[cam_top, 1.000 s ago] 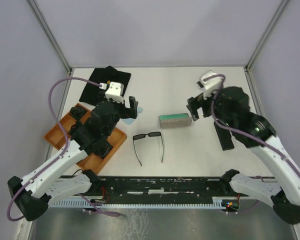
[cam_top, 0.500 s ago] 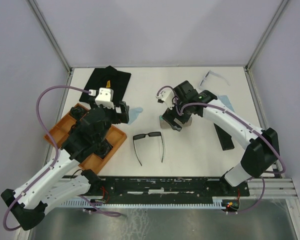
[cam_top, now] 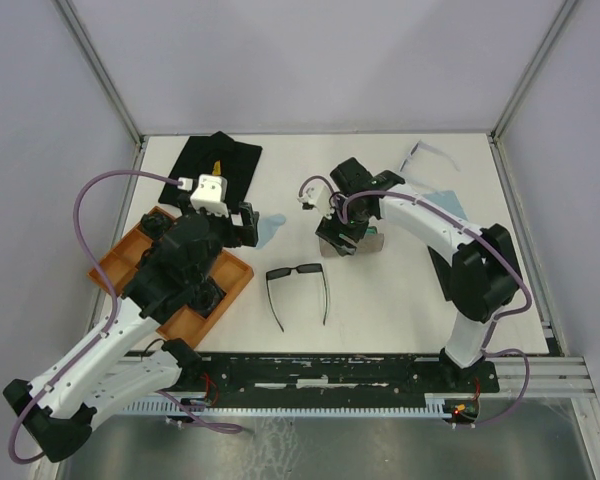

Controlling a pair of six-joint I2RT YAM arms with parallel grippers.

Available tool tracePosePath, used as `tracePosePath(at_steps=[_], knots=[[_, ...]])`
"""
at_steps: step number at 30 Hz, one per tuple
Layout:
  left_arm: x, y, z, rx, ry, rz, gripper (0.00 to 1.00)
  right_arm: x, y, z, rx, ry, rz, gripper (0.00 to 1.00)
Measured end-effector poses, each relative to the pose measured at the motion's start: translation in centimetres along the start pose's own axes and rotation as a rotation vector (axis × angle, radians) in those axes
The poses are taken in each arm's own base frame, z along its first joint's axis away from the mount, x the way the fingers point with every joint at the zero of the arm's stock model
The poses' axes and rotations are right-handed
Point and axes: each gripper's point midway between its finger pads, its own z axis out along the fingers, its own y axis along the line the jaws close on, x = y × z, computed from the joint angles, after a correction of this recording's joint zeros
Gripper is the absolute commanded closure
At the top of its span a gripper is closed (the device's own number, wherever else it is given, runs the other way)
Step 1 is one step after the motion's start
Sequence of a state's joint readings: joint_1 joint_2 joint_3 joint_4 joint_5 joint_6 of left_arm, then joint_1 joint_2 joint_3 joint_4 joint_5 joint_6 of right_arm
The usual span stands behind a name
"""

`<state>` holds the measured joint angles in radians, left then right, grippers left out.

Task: Organize the sunglasses
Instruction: Adjust the sunglasses case at the center of the board.

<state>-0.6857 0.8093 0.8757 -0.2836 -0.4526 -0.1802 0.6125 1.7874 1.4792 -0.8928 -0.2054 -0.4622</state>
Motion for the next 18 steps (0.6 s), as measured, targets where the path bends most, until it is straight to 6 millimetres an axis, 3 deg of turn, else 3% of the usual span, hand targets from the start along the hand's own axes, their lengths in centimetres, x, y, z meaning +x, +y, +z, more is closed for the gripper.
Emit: tracePosePath(at_steps=[11, 18], knots=[[0.6, 0.0, 0.3, 0.013, 0.017, -0.002, 0.0, 0.2, -2.4, 0.8, 0.002, 0.023, 0.012, 0.3], [0.7, 0.1, 0.4, 0.016, 0.021, -0.005, 0.0, 0.9, -2.4, 1.8, -0.028, 0.062, 0.019, 0.42]])
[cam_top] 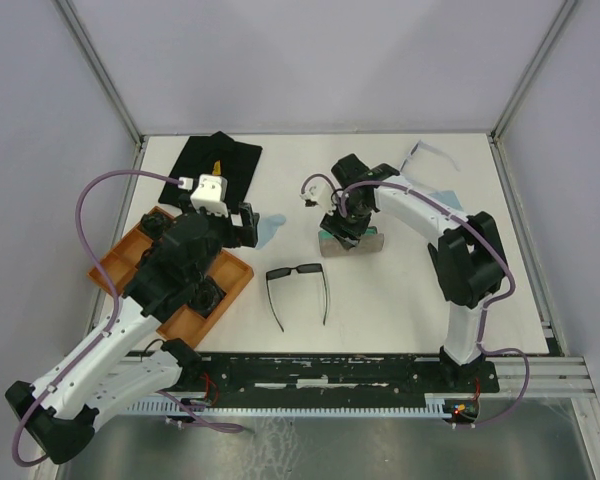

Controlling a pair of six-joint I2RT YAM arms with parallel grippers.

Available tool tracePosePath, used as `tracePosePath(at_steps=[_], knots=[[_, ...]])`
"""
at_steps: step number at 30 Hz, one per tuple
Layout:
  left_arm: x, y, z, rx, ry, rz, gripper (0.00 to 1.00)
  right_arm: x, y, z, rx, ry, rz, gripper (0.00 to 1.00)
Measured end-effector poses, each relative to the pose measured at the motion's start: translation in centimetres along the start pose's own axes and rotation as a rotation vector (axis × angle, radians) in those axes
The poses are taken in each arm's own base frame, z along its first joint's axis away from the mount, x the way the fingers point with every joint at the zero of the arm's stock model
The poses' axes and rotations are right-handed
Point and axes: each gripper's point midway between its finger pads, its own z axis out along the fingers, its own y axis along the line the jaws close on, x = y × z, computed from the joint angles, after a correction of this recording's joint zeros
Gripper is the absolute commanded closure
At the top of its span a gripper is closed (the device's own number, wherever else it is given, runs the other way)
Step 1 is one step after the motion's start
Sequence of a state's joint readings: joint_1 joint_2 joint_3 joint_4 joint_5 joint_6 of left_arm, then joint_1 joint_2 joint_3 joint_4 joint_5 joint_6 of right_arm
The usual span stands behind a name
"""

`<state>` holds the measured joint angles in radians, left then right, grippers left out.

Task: Organize the sunglasses
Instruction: Adjust the sunglasses case at the center of the board.

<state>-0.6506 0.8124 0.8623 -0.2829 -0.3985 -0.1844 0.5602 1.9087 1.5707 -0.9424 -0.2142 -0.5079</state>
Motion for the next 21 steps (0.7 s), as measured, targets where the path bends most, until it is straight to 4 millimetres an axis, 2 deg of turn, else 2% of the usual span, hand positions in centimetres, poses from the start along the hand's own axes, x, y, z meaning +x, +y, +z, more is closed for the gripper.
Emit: tracePosePath(at_steps=[12, 16, 21], knots=[[0.3, 0.0, 0.2, 0.005, 0.01, -0.012, 0.0, 0.0, -0.3, 0.3, 0.027, 0.004, 0.085, 0.7], [0.3, 0.0, 0.3, 0.005, 0.011, -0.013, 0.0, -0.2, -0.6, 0.3, 0.06, 0.001, 0.158, 0.73], [0.3, -0.2, 0.3, 0.019, 0.014, -0.013, 0.0, -0.4, -1.7, 0.4, 0.155, -0.021, 0.318, 0.7]])
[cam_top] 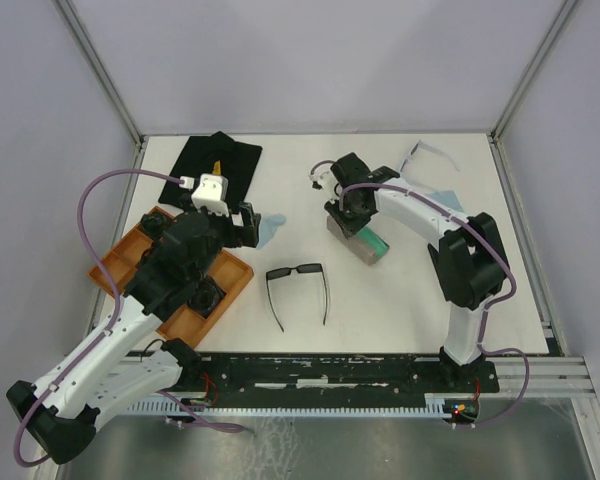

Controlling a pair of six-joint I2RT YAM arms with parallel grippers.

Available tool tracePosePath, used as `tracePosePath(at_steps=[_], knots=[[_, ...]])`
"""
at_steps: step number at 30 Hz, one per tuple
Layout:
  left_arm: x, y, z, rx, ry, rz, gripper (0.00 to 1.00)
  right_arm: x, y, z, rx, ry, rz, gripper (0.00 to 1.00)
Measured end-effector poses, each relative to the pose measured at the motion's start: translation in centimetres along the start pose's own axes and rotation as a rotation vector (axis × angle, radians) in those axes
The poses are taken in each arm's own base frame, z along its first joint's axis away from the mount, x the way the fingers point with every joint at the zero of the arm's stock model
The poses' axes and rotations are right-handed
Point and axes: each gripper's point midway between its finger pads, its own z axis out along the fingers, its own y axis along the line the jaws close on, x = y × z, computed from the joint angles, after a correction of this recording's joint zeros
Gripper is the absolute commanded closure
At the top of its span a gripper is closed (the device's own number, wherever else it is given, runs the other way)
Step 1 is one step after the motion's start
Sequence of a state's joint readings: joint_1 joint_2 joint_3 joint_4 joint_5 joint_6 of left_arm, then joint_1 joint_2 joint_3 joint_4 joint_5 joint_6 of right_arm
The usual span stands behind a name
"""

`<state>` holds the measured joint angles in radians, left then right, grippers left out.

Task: Organize the sunglasses
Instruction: Adjust the sunglasses case at the center of the board.

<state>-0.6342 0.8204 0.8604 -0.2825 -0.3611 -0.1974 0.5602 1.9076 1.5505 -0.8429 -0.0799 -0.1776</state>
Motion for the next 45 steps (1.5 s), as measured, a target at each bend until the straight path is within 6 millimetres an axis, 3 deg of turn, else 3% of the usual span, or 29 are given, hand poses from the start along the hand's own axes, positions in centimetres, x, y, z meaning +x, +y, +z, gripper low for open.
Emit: tracePosePath(at_steps=[8, 13, 18, 21, 25, 30, 33, 37, 45], knots=[[0.1, 0.0, 0.1, 0.003, 0.005, -0.001, 0.0, -2.6, -1.7, 0.0, 0.139, -0.138, 0.408, 0.69], [0.4, -0.1, 0.1, 0.011, 0.01, -0.001, 0.0, -4.7, -2.9, 0.7, 0.118, -0.258, 0.687, 0.45], [0.6, 0.0, 0.0, 0.011, 0.013, -0.002, 0.0, -5.1, -4.4, 1.3, 0.087, -0.317, 0.856, 0.36], [0.6, 0.0, 0.0, 0.011, 0.013, -0.002, 0.0, -5.4, -5.1, 0.6, 0.081, -0.361, 0.881, 0.37], [0.6, 0.0, 0.0, 0.011, 0.011, -0.004, 0.0, -4.7, -6.2, -1.9, 0.096, -0.421, 0.874, 0.44], [0.6, 0.0, 0.0, 0.012, 0.01, -0.007, 0.0, -3.8, -9.3, -4.2, 0.196, -0.45, 0.797, 0.54], [0.5, 0.1, 0.0, 0.012, 0.01, -0.01, 0.0, -3.4, -10.3, -3.5, 0.223, -0.39, 0.733, 0.54], [0.5, 0.2, 0.0, 0.008, 0.01, -0.012, 0.0, -3.7, -10.9, -0.8, 0.224, -0.308, 0.679, 0.54], [0.6, -0.1, 0.0, 0.025, 0.014, -0.014, 0.0, -1.6, -10.4, 3.4, 0.213, -0.179, 0.682, 0.54]])
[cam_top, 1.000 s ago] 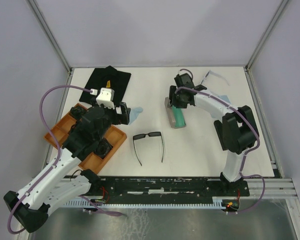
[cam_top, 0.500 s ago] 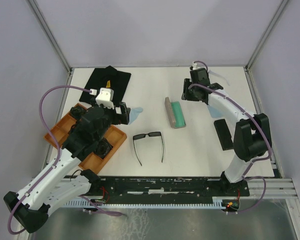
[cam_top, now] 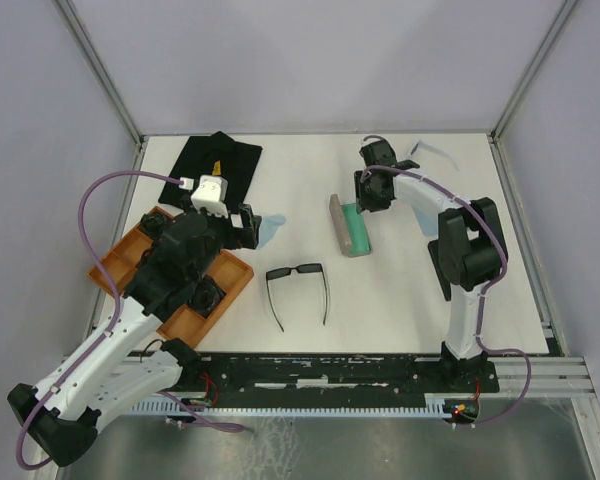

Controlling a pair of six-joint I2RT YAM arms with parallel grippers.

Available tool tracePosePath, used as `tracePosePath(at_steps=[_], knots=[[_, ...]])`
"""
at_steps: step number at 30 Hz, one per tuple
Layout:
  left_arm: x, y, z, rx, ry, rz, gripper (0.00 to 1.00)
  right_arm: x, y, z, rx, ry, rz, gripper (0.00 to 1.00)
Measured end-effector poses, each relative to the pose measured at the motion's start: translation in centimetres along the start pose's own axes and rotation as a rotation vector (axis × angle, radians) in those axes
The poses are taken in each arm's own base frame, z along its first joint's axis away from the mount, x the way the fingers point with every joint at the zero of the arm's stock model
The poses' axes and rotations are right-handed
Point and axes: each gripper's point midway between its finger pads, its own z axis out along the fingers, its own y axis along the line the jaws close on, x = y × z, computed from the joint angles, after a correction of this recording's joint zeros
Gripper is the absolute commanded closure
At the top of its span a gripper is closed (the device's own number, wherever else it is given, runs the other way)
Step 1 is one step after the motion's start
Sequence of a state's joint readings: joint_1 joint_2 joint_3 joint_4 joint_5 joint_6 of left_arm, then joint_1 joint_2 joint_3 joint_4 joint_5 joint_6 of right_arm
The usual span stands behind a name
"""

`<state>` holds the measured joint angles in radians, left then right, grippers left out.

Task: Organize the sunglasses
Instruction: Adjust the sunglasses case at the center of the board.

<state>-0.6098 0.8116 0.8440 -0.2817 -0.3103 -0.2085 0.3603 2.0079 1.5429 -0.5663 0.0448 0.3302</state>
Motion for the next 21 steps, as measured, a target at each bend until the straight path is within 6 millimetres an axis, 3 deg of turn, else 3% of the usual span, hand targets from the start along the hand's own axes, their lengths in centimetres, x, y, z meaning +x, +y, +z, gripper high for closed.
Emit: tracePosePath(at_steps=[15, 21], knots=[[0.3, 0.1, 0.3, -0.005, 0.012, 0.001, 0.0, 1.2, 0.0, 3.1, 0.004, 0.088, -0.047, 0.65], [0.3, 0.1, 0.3, -0.004, 0.012, 0.001, 0.0, 1.6, -0.1, 3.3, 0.01, 0.102, -0.034, 0.76]])
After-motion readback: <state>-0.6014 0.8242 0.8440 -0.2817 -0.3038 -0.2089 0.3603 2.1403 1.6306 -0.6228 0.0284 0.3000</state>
